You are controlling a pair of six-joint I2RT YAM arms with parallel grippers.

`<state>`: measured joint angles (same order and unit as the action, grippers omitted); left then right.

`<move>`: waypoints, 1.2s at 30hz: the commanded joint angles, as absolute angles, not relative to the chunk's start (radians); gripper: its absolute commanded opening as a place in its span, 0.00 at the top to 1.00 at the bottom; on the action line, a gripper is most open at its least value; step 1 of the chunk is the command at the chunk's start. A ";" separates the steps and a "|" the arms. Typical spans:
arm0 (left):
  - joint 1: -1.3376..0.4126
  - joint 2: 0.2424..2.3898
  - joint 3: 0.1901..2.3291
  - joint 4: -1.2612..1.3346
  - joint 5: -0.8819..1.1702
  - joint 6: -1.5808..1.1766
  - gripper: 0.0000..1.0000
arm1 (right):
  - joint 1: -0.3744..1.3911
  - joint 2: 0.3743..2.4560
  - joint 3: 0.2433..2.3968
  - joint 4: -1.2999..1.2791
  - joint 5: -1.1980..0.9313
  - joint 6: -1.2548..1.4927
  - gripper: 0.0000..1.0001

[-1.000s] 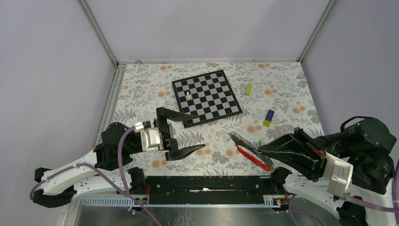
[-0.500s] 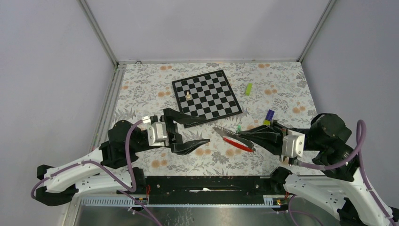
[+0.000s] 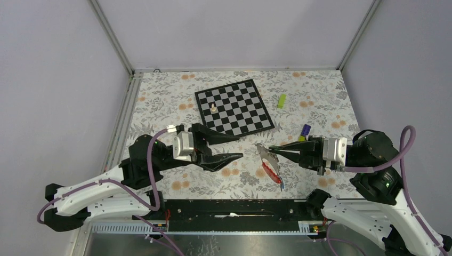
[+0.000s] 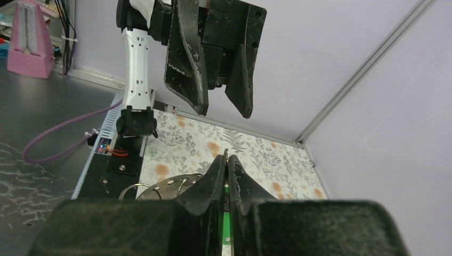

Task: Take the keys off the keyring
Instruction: Adjust the key on the keyring, then remove the key from the keyring.

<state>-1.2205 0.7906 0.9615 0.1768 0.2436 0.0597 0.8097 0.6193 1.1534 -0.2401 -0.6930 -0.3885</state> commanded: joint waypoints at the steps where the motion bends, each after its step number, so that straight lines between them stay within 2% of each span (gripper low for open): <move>1: -1.218 0.814 0.963 0.274 0.279 0.014 0.51 | 0.809 0.647 1.174 -0.162 -0.649 -0.278 1.00; 12: -1.218 0.868 0.954 0.347 0.323 0.003 0.51 | 0.810 0.646 1.153 -0.097 -0.633 -0.197 1.00; 22: -1.218 0.914 0.945 0.396 0.339 0.003 0.57 | 0.810 0.641 1.127 -0.020 -0.684 -0.143 1.00; 36: -1.218 0.939 0.920 0.497 0.387 -0.038 0.59 | 0.810 0.637 1.085 0.071 -0.707 -0.094 1.00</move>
